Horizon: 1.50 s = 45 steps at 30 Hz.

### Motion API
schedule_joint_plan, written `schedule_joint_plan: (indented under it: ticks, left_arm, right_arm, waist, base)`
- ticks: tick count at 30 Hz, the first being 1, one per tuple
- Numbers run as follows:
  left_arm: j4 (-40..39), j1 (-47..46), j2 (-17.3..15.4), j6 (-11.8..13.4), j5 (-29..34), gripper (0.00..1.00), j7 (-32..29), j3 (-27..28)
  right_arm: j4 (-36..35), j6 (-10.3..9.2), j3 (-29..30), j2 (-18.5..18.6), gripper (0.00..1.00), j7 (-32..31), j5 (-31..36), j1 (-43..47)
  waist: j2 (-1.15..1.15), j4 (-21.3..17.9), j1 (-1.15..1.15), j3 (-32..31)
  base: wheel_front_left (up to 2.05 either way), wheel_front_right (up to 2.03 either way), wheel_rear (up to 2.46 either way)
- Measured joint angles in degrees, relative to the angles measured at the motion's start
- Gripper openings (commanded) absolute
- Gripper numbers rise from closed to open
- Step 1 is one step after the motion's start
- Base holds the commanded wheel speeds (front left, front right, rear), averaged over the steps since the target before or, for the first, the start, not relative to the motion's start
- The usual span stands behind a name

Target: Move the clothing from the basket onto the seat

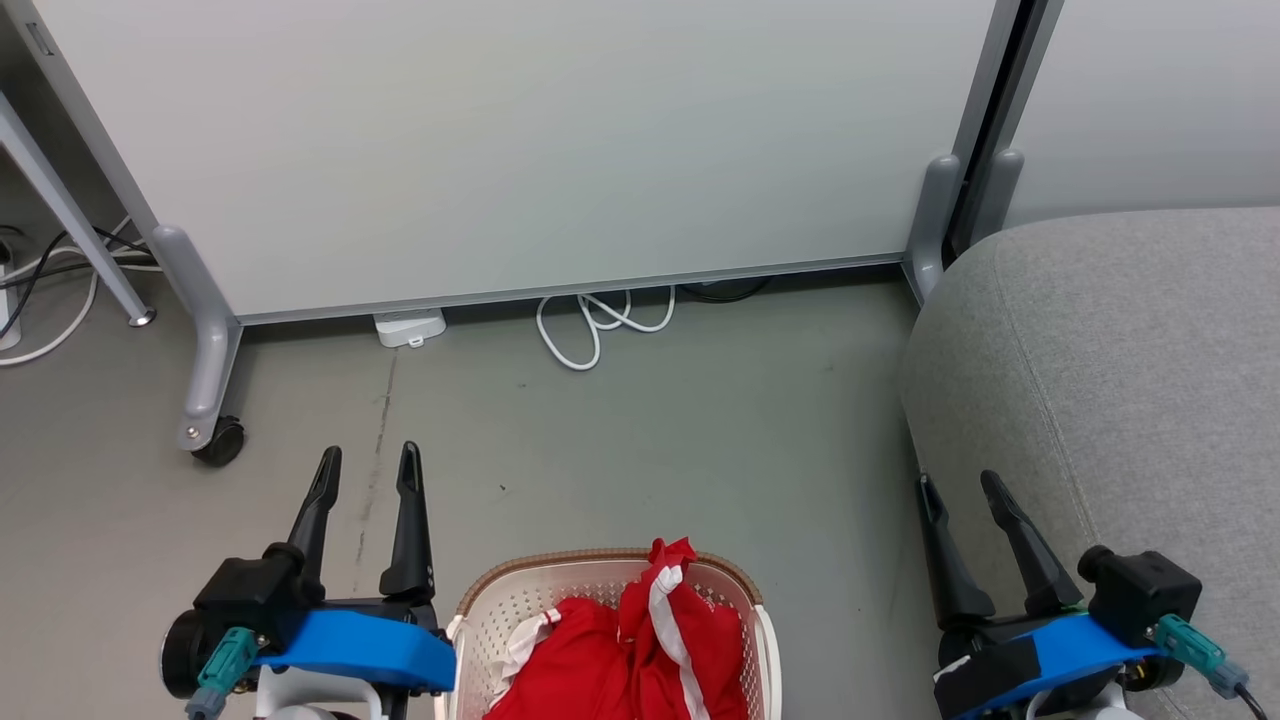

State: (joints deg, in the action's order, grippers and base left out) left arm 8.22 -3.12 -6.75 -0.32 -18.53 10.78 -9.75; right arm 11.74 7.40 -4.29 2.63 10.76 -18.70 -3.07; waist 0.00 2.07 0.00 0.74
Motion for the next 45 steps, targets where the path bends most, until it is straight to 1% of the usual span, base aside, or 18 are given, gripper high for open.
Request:
schedule_joint_plan:
  ticks: [18,31,38,45]
  left_arm:
    - [-0.1,0.4,0.0,-0.2,8.5,1.00,2.0,-0.4]
    - [0.9,0.7,0.8,-1.6,13.6,1.00,3.5,0.1]
    - [1.2,0.8,1.2,-2.2,16.5,1.00,4.2,0.7]
    - [2.1,1.0,1.7,-2.8,16.6,1.00,4.3,1.8]
  right_arm:
    - [-0.1,0.01,-1.7,0.0,1.00,2.0,9.3,0.0]
    - [0.0,0.01,-2.3,0.1,1.00,3.5,15.5,0.0]
    - [0.1,0.01,-2.4,0.1,1.00,4.2,18.1,0.0]
    - [0.5,0.02,-2.3,0.1,1.00,4.2,18.2,0.0]
  waist:
    - [0.00,0.3,0.00,-0.1]
    - [0.00,0.6,0.00,-0.1]
    - [0.00,0.7,0.00,-0.1]
    - [0.00,0.8,0.00,-0.2]
  base:
    - [0.00,0.00,0.00]
    - [0.00,0.00,0.00]
    - [0.00,0.00,0.00]
    - [0.00,0.00,0.00]
